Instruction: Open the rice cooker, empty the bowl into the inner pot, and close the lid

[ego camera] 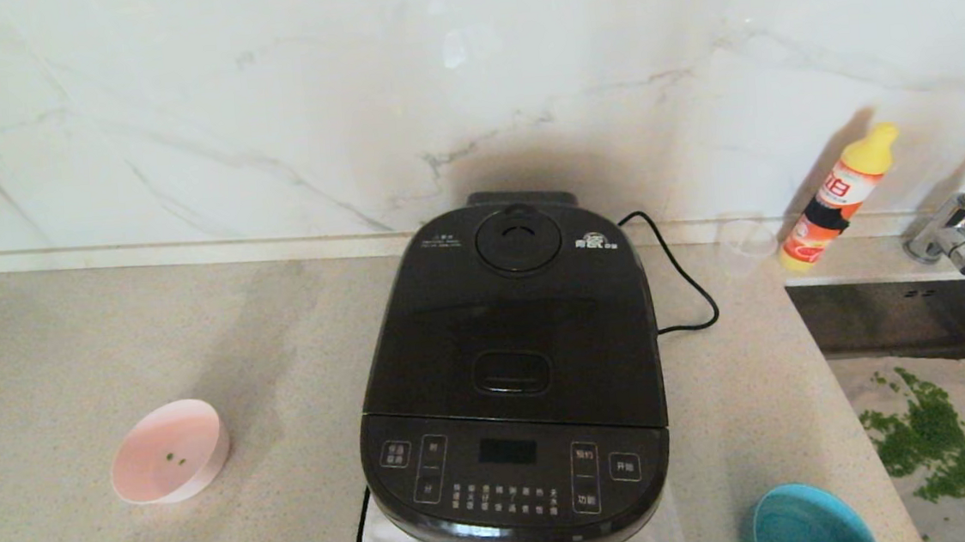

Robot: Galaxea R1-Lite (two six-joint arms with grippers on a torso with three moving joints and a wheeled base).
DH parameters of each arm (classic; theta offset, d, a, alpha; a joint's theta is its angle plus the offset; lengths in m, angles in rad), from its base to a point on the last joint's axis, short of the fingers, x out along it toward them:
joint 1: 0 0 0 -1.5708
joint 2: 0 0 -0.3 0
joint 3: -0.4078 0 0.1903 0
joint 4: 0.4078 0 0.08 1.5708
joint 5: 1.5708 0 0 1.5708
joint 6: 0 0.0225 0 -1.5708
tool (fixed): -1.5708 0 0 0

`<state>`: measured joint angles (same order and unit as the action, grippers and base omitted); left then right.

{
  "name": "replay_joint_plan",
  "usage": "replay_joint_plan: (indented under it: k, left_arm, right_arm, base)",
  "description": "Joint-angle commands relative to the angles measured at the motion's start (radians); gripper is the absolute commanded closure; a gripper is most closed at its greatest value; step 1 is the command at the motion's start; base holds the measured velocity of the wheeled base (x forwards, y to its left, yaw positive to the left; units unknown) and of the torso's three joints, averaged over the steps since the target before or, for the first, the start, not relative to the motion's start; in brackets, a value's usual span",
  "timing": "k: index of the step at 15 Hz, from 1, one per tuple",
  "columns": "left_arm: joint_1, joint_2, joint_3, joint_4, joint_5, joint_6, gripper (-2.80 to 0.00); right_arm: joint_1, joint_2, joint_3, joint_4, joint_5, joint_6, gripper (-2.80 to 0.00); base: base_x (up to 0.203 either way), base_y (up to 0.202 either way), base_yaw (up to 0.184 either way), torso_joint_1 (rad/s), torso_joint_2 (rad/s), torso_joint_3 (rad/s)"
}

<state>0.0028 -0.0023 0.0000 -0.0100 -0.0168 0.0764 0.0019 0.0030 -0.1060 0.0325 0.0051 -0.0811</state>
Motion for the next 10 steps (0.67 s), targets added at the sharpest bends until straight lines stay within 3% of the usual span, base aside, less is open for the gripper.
replay_joint_plan:
  k: [1,8,10]
  left_arm:
    - [0.000,0.002,0.009,-0.001,0.000,-0.001,0.00]
    - [0.000,0.002,0.009,-0.001,0.000,-0.001,0.00]
    - [0.000,0.002,0.009,-0.001,0.000,0.000,0.00]
  right_arm:
    - [0.000,0.057,-0.169,0.099,0.016,0.001,0.00]
    - [0.005,0.704,-0.594,0.179,0.120,0.009,0.00]
    - [0.021,0.912,-0.701,0.183,0.139,0.063,0.00]
  base:
    - [0.000,0.000,0.000,0.000,0.00,0.000]
    - [0.000,0.000,0.000,0.000,0.00,0.000]
    - [0.000,0.000,0.000,0.000,0.00,0.000]
